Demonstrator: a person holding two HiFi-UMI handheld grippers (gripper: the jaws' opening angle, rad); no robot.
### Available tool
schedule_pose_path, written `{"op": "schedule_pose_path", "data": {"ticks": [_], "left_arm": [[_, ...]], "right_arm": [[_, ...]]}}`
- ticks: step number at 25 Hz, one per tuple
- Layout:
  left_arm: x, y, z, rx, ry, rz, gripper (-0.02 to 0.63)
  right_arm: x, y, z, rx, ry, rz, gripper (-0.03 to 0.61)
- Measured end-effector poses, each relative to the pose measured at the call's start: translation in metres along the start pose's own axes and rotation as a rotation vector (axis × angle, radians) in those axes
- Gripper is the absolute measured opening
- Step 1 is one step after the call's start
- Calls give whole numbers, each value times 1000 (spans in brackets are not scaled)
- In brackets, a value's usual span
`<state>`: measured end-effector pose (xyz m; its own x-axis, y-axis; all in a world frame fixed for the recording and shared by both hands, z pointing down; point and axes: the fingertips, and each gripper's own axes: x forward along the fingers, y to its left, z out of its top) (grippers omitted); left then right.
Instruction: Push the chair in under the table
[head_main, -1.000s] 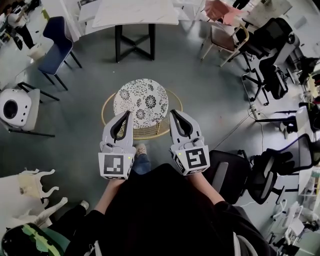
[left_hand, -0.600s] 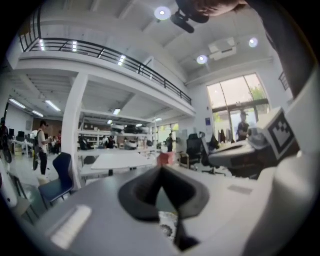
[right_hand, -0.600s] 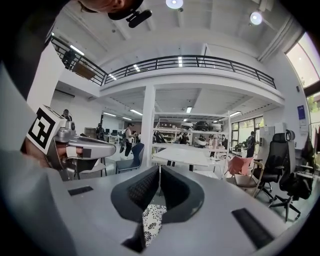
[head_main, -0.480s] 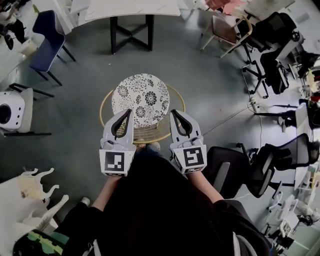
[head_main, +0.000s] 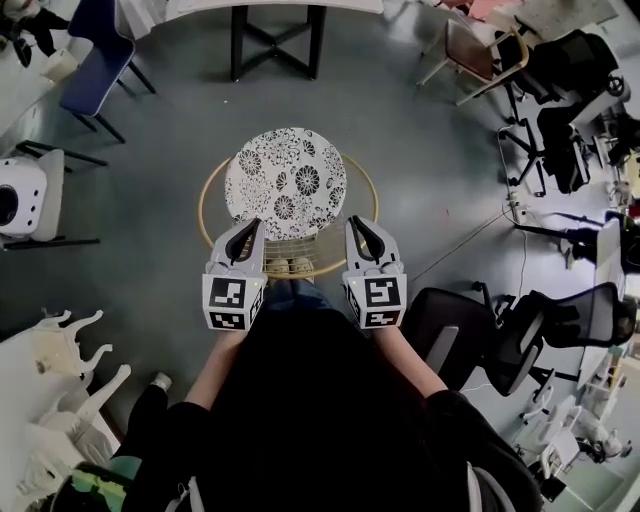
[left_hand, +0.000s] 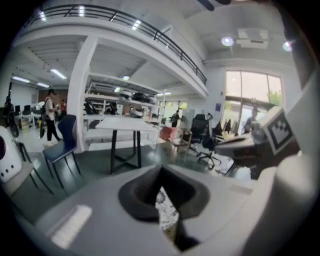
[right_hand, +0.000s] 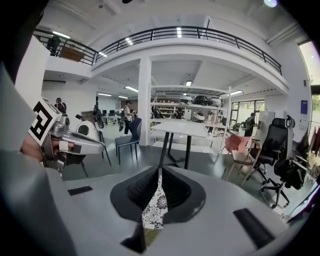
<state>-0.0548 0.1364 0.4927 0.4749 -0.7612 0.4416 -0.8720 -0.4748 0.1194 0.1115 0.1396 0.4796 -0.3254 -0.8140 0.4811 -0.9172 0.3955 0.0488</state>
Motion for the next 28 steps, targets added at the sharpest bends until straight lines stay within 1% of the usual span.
{"op": "schedule_pose_path", "data": {"ticks": [3,5,6,8,10,12,13,14,15,18,21,23,25,28], "left_arm": [[7,12,-28,-63,57,43,9],[9,18,-51,-131,111,57,12],[10,22,-61,-169,133,65,28],[9,31,-83,-259,169,91,95],[6,39,-105,-356,206,120,126],[1,44,-125,-417,244,152,156],[-1,46,-134,-433,262,170,164],[-3,49,-141,-448,278,187,167],[-5,51,-148,-464,292,202,180],[-12,56,-170,-517,340,249,221],[-19,59,-188,-578,370,287,245],[-20,61,-198,-599,386,303,250],[-20,63,-205,-599,402,320,251],[-21,64,-213,-619,418,332,250]], "right_arm": [[12,-6,-29,43,77,2,23],[18,-9,-50,73,134,0,23],[21,-11,-61,90,162,-4,24],[26,-16,-81,127,215,-20,25],[28,-21,-101,171,264,-41,25],[27,-27,-118,212,304,-61,32],[26,-29,-125,230,321,-69,49],[26,-32,-132,247,337,-77,96],[25,-35,-137,261,353,-84,117],[21,-42,-156,297,409,-114,130],[15,-47,-181,373,485,-136,195],[13,-46,-198,438,533,-130,206],[13,-43,-212,511,561,-121,212],[14,-42,-218,605,555,-121,216]]}}
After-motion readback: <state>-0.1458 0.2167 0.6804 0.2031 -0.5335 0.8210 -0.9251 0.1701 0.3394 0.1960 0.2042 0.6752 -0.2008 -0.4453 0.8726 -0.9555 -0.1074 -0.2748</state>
